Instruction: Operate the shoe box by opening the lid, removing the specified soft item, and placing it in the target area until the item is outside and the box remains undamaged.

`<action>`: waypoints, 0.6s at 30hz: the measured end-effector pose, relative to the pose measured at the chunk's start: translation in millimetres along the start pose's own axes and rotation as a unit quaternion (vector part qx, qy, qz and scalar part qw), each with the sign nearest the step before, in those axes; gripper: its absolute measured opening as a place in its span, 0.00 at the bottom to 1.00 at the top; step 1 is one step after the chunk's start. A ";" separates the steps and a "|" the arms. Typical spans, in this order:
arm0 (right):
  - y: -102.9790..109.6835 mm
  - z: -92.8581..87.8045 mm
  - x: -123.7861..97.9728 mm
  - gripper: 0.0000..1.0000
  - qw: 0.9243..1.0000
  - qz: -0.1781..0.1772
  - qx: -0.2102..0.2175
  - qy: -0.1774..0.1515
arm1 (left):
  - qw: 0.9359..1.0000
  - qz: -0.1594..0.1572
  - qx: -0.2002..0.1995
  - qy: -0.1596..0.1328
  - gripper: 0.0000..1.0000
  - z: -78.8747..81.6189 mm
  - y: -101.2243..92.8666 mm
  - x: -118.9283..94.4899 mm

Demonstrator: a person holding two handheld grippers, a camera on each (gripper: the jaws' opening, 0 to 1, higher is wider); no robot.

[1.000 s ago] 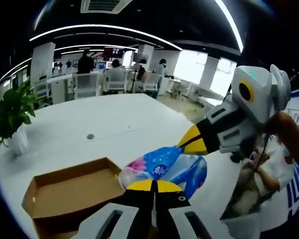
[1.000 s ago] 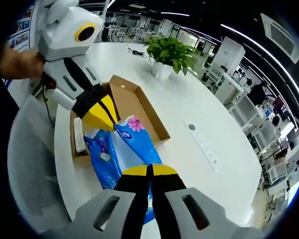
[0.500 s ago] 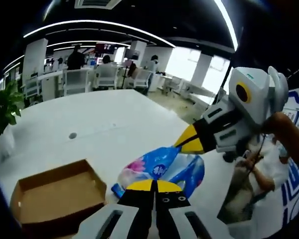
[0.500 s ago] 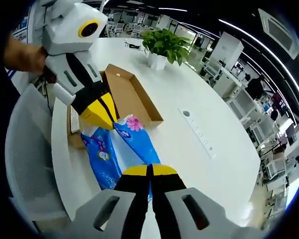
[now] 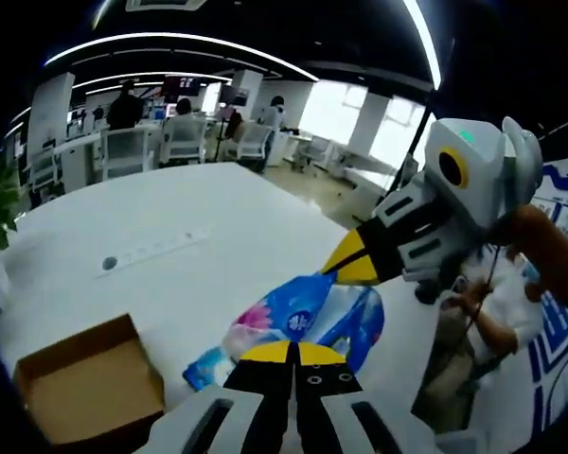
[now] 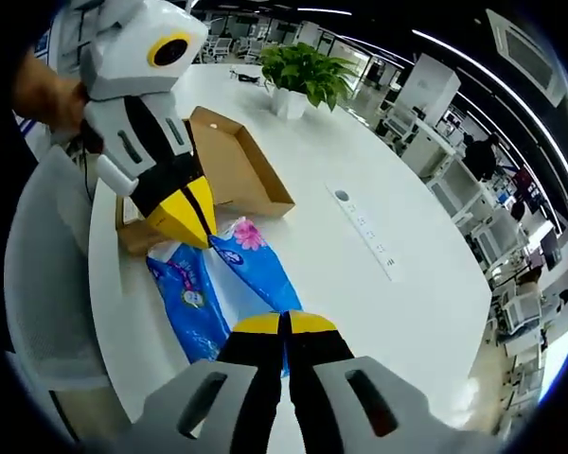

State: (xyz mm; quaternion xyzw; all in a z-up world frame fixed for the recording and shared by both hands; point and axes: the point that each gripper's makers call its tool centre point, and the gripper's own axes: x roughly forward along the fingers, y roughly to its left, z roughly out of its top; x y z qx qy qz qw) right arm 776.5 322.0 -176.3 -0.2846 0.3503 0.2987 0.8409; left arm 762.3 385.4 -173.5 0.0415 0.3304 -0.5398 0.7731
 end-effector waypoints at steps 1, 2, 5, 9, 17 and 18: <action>-1.5 -2.5 -0.3 0.00 1.000 0.000 0.000 0.001 | 1.000 -0.001 0.001 0.001 0.00 0.2 -1.2 2.2; -2.0 -4.6 -1.0 0.00 1.000 0.000 0.000 0.002 | 1.000 -0.003 0.001 0.002 0.00 0.7 -2.5 5.8; -2.6 -12.7 -2.9 0.00 1.000 0.000 0.000 0.008 | 1.000 -0.008 0.001 0.007 0.00 1.2 -6.3 14.8; -9.7 -26.5 -3.8 0.00 1.000 -0.002 0.001 0.015 | 1.000 -0.015 0.004 0.014 0.00 1.5 -12.1 28.8; -19.6 -52.1 -4.1 0.00 1.000 -0.002 0.003 0.030 | 0.999 -0.032 0.008 0.026 0.00 0.5 -22.2 53.4; -21.5 -54.3 -4.2 0.00 1.000 -0.002 0.004 0.030 | 0.999 -0.034 0.008 0.028 0.00 0.2 -23.7 56.8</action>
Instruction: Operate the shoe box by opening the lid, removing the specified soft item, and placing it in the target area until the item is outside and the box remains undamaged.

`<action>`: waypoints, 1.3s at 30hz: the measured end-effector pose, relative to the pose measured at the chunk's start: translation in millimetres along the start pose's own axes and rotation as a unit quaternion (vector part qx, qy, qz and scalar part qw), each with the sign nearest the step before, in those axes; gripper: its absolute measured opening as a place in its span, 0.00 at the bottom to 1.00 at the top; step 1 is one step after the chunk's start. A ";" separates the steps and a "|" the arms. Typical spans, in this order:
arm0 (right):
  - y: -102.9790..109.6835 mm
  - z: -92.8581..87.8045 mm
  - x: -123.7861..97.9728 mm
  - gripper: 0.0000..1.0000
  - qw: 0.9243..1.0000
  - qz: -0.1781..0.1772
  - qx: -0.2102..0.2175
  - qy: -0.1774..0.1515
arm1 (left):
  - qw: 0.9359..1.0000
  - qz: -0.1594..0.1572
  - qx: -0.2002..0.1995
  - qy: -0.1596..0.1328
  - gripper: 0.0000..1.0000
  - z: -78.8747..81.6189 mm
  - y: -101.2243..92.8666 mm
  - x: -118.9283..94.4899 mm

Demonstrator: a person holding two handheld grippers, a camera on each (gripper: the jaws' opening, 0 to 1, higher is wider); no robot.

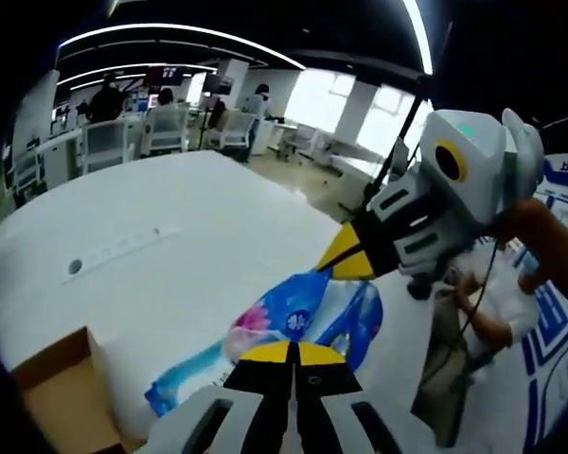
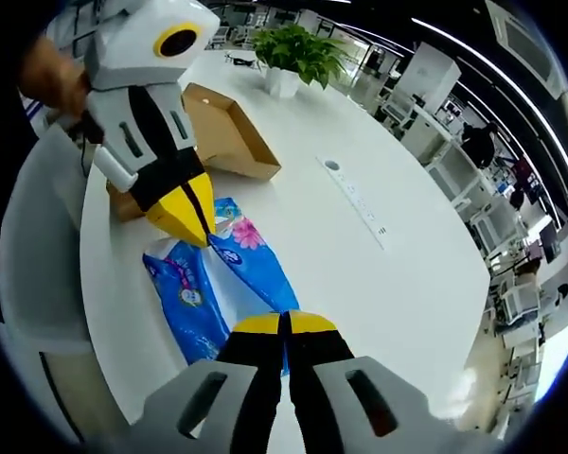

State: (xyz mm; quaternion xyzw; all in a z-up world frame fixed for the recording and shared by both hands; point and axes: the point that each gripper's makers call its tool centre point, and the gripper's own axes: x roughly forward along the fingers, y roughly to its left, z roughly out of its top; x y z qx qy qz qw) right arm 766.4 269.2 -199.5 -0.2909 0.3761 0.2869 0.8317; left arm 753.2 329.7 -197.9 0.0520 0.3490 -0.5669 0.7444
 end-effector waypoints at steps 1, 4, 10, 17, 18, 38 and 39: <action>-3.4 -3.6 0.3 0.00 1.000 0.000 0.001 0.001 | 1.000 -0.002 0.001 0.001 0.00 -0.1 -0.7 2.9; -3.8 -8.7 -0.5 0.00 1.000 0.000 -0.001 0.004 | 1.000 -0.008 0.003 0.007 0.00 -0.4 -3.0 11.1; -7.3 -22.2 -0.5 0.00 1.000 0.002 -0.004 0.010 | 1.000 -0.021 0.007 0.018 0.00 -1.2 -6.8 29.3; -18.1 -41.1 4.8 0.00 1.000 0.000 -0.009 0.017 | 0.999 -0.033 0.015 0.031 0.00 -1.2 -10.0 49.0; -18.6 -42.6 5.3 0.00 1.000 -0.001 -0.010 0.018 | 0.999 -0.036 0.016 0.033 0.00 -1.7 -10.3 52.5; -27.3 -89.2 27.5 0.00 0.999 -0.017 -0.029 0.042 | 0.995 -0.059 0.031 0.070 0.00 -20.3 -13.3 105.8; -27.5 -91.3 29.9 0.00 0.999 -0.018 -0.029 0.043 | 0.995 -0.059 0.030 0.071 0.00 -22.0 -12.0 108.3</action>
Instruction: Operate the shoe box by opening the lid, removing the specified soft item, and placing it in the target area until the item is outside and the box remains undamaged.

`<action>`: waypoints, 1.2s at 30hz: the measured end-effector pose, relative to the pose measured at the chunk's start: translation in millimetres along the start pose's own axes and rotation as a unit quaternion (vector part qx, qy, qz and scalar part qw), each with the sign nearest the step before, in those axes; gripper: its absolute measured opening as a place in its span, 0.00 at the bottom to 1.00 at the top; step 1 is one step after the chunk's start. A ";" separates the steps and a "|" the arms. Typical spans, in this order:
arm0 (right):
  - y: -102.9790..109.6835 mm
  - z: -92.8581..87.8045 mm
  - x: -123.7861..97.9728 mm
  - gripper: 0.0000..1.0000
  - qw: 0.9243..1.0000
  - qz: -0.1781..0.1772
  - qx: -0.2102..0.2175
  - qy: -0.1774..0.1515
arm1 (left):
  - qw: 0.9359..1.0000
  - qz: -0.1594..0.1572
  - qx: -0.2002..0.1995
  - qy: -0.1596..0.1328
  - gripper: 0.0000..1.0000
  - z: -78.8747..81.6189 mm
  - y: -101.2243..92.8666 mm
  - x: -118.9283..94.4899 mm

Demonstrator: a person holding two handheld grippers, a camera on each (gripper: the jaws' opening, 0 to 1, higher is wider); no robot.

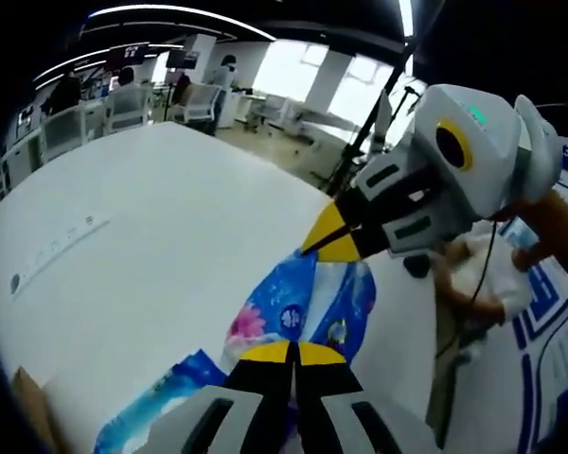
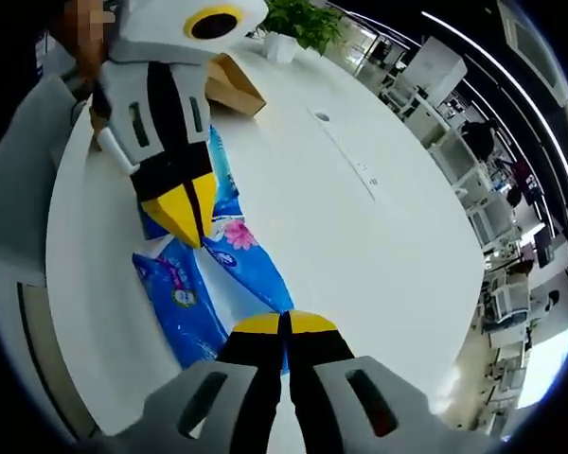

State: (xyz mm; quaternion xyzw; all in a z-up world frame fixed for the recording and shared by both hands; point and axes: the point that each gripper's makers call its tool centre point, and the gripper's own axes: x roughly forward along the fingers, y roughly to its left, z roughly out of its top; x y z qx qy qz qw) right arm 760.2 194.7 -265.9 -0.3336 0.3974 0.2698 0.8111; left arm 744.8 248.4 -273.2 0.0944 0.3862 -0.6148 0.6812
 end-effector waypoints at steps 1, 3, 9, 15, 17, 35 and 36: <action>0.3 -1.3 1.8 0.00 1.000 0.000 -0.001 0.001 | 1.000 0.000 0.000 0.002 0.00 -1.1 0.9 1.8; 0.8 -3.9 5.9 0.00 1.000 -0.002 -0.006 0.004 | 1.000 0.001 0.003 0.005 0.00 -3.9 2.9 4.9; 1.7 -10.0 16.2 0.00 1.000 0.002 -0.011 0.009 | 1.000 0.001 0.005 0.016 0.00 -9.8 8.0 12.0; 1.8 -12.2 23.6 0.00 1.000 0.003 -0.013 0.011 | 1.000 0.004 0.010 0.022 0.00 -13.2 12.9 15.1; 3.8 -13.2 25.0 0.00 1.000 0.005 -0.014 0.013 | 1.000 0.005 0.012 0.024 0.00 -14.5 14.5 15.9; 11.4 -17.6 29.1 0.00 1.000 0.012 -0.007 0.020 | 0.999 0.009 0.038 0.036 0.00 -22.7 16.2 19.1; 11.5 -17.8 29.0 0.00 1.000 0.012 -0.007 0.021 | 0.999 0.009 0.038 0.036 0.00 -22.2 16.8 19.6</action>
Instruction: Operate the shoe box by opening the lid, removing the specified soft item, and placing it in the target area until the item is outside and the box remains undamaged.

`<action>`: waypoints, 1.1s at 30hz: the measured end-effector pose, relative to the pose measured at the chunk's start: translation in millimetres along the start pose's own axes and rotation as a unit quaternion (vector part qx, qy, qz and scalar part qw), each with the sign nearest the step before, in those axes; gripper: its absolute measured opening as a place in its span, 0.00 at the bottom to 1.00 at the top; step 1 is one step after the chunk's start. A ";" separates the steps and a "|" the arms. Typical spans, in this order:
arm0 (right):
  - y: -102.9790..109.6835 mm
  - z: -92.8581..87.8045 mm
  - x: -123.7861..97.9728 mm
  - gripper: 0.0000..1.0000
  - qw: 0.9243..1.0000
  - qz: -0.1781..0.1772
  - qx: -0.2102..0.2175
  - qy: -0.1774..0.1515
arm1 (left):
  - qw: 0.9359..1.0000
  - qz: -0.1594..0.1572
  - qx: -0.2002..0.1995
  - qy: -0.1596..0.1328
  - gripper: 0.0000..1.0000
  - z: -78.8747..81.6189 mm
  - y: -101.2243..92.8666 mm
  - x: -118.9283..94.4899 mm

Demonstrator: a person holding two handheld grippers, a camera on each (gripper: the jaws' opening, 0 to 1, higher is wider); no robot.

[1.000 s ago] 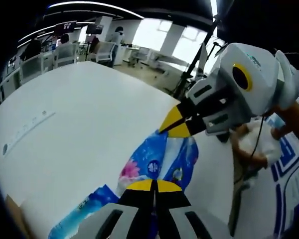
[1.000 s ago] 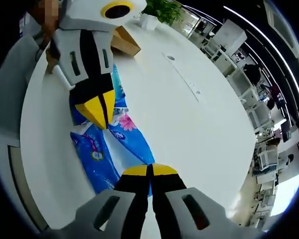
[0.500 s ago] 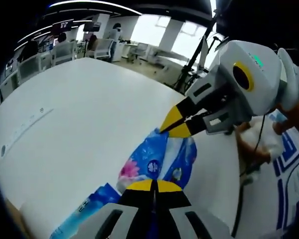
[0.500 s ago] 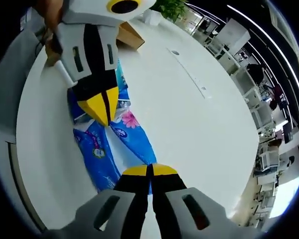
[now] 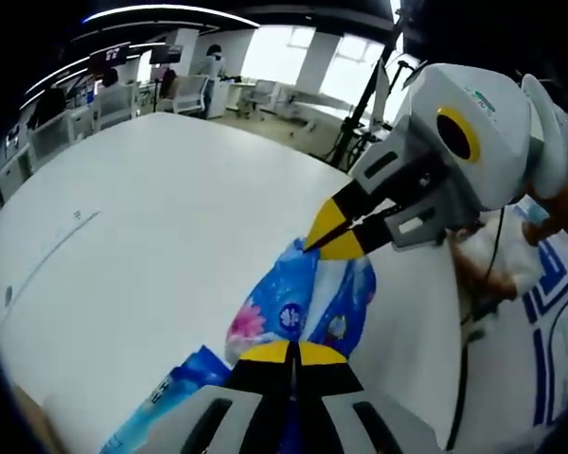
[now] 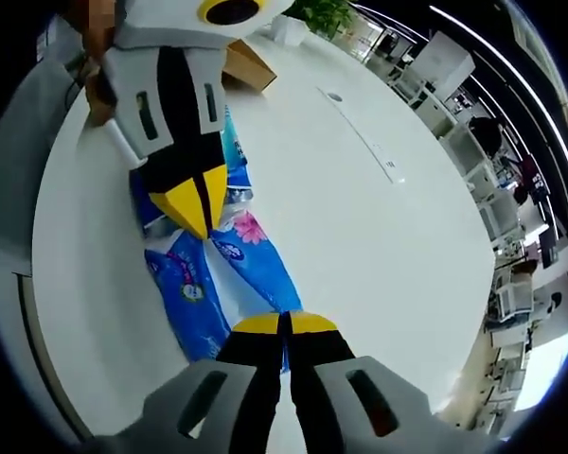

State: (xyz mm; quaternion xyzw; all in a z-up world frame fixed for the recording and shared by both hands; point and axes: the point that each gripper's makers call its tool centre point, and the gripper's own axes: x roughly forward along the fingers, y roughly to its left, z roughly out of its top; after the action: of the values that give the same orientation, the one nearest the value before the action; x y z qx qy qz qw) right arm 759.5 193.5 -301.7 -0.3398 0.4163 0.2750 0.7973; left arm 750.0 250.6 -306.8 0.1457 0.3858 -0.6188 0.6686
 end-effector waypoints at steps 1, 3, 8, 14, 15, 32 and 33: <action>0.1 -0.2 -0.2 0.00 1.000 0.000 0.000 0.000 | 1.000 -0.001 -0.001 0.000 0.00 0.3 0.0 0.1; 0.4 -0.7 -0.6 0.00 1.000 0.001 0.003 0.001 | 1.000 0.000 0.000 0.000 0.00 0.7 0.5 0.7; 0.9 -2.3 -2.5 0.01 1.000 -0.001 0.007 0.005 | 1.000 0.003 0.005 -0.001 0.01 0.8 0.9 -1.1; 3.0 -1.0 -7.5 0.05 1.000 -0.001 0.011 0.006 | 1.000 0.007 0.017 -0.006 0.05 3.2 -1.0 -11.6; 3.6 -0.6 -8.5 0.05 1.000 -0.001 0.011 0.006 | 1.000 0.007 0.018 -0.007 0.05 3.9 -1.5 -13.9; 7.7 8.9 -39.7 0.17 0.999 -0.014 0.051 -0.003 | 0.999 0.010 0.029 -0.044 0.16 14.3 -14.0 -60.0; 9.0 9.7 -41.2 0.17 0.999 -0.014 0.053 -0.003 | 0.998 0.011 0.031 -0.046 0.17 13.9 -14.7 -62.8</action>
State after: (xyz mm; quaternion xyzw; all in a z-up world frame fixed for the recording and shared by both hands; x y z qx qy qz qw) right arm 736.9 200.2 -265.4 -0.3025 0.4231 0.2422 0.8191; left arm 744.8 283.3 -249.7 0.1418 0.3336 -0.6294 0.6873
